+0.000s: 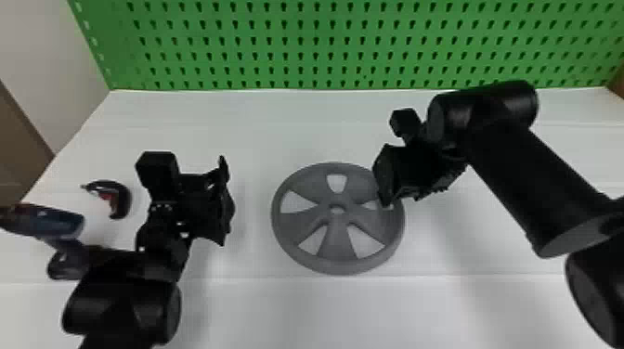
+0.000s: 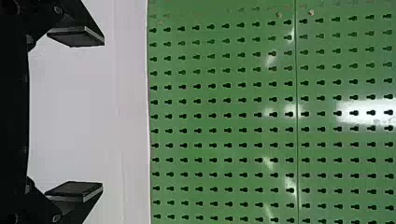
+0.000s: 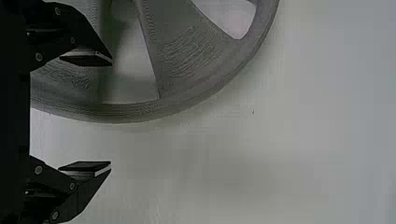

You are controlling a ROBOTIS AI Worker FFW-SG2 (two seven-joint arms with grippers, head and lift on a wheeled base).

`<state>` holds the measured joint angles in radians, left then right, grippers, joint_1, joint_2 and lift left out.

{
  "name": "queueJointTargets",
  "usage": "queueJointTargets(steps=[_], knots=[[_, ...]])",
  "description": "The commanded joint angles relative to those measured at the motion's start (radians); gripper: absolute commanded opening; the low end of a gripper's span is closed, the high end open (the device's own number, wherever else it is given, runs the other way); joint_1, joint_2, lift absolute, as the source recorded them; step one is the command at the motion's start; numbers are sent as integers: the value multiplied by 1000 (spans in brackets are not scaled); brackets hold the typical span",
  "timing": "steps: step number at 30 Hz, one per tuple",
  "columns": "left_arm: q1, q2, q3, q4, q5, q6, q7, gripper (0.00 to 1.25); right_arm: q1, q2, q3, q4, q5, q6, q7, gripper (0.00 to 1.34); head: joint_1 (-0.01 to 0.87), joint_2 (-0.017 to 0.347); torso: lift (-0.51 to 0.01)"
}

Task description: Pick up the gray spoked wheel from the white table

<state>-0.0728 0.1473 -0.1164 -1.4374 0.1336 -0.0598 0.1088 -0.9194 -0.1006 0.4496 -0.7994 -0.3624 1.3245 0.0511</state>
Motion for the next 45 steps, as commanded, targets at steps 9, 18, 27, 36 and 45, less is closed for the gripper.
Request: queueJointTargets(steps=[9,18,27,36,45], knots=[[-1,0,0,2,1,0,0,1068,-9,2,18,32,14,-25,16,867,770,44,-98],[-4,0,-2,3,3,0,0,1068,-10,4,29,39,28,-36,53,856,770,44,-98],[-4,-2,-2,3,3,0,0,1068,-12,2,38,42,37,-36,73,744,770,44,-98],[-4,0,0,3,3,0,0,1068,-21,5,60,57,79,-30,131,499,770,44,-98],[-4,0,0,3,3,0,0,1068,-29,10,70,66,122,-28,188,170,770,44,-98]])
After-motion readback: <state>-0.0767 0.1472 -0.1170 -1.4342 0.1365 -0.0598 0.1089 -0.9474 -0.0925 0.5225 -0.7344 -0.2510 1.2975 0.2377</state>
